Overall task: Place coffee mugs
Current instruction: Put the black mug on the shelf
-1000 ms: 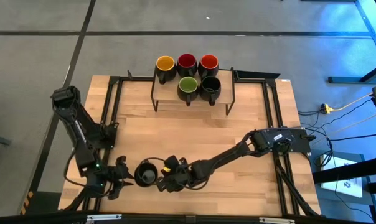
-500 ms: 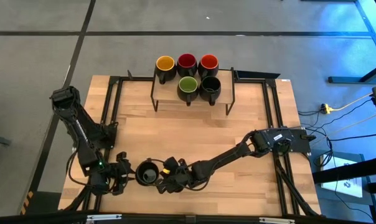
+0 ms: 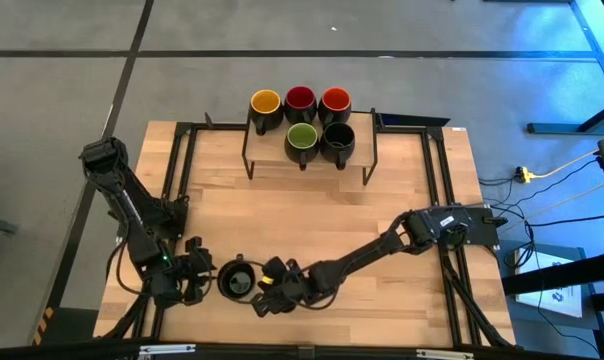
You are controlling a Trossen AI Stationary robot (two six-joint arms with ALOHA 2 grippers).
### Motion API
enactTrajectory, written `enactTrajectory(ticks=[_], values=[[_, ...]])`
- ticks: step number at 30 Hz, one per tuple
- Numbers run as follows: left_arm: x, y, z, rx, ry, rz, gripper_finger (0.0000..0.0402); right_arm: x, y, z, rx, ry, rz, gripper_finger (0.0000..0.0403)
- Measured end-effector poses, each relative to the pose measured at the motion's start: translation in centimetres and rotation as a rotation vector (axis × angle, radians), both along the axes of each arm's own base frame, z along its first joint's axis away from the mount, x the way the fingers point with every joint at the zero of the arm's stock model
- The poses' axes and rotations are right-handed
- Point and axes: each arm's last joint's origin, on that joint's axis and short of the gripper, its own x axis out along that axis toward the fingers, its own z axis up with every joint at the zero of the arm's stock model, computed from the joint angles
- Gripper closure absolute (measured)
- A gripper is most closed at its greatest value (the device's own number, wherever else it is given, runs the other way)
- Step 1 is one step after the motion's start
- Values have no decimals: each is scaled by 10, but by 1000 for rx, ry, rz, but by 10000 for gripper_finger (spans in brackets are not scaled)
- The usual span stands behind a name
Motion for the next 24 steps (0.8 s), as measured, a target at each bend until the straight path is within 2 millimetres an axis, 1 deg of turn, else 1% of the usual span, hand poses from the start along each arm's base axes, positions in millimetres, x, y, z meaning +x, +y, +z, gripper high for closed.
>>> enactTrajectory(ticks=[5, 11, 17, 20, 24], values=[[3, 3, 0, 18, -24, 28, 283, 2, 4, 3, 9, -39, 12, 402], [8, 11, 0, 40, 12, 66, 283, 1, 5, 2, 4, -22, 71, 402], [4, 16, 10, -10, 19, 54, 283, 0, 5, 2, 8, 3, 127, 402], [-1, 12, 17, -83, 12, 19, 283, 0, 5, 1, 7, 10, 127, 402], [-9, -7, 24, -220, -46, -78, 283, -1, 1, -1, 6, 58, 117, 402]])
